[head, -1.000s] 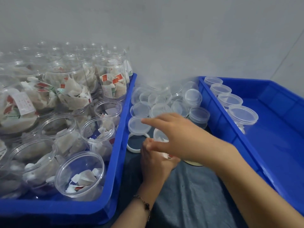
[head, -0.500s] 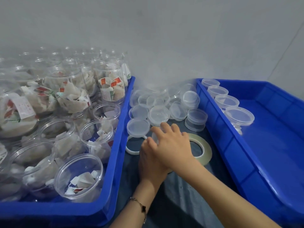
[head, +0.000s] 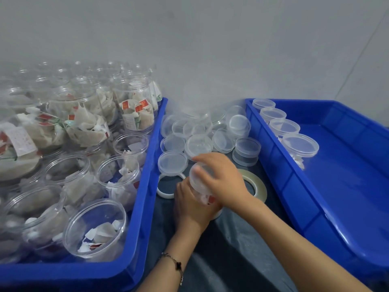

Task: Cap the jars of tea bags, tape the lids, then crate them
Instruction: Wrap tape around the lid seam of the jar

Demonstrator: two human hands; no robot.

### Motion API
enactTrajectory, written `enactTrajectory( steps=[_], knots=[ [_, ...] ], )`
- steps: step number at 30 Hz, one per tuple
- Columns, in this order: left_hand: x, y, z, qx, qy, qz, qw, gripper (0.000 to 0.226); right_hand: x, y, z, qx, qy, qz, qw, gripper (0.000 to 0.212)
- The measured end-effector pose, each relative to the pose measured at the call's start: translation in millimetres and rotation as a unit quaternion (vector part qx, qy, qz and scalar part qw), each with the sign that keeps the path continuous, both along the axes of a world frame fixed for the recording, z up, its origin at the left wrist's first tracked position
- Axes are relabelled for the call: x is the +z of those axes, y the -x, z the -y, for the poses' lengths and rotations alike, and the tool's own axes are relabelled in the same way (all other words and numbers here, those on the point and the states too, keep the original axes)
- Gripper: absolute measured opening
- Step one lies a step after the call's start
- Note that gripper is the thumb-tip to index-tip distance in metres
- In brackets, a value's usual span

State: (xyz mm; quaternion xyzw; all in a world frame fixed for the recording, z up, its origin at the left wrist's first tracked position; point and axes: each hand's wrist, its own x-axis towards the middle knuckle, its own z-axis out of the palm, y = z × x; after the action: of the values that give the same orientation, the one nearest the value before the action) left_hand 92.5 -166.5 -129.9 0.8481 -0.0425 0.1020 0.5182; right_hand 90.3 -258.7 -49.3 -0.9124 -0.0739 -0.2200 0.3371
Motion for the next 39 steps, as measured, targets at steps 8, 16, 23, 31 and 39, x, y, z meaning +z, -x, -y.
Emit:
enactTrajectory(
  steps=[8, 16, 23, 31, 39],
  knots=[
    [7, 7, -3, 0.004, 0.004, 0.018, 1.000, 0.093, -67, 22, 81, -0.059, 0.216, -0.287, 0.931, 0.057],
    [10, 9, -3, -0.016, 0.025, 0.000, 1.000, 0.103, -52, 69, 84, -0.148, 0.180, -0.145, 0.962, 0.029],
    [12, 43, -10, 0.014, -0.054, 0.292, 0.955, 0.068, -46, 113, 79, -0.142, -0.051, -0.077, 0.986, 0.015],
    [30, 82, 18, -0.212, -0.073, 0.238, 0.945, 0.048, -51, 127, 65, -0.108, -0.008, -0.090, 0.990, 0.022],
    [24, 79, 10, -0.144, -0.067, 0.204, 0.966, 0.021, -57, 129, 63, -0.106, 0.027, -0.087, 0.990, 0.025]
  ],
)
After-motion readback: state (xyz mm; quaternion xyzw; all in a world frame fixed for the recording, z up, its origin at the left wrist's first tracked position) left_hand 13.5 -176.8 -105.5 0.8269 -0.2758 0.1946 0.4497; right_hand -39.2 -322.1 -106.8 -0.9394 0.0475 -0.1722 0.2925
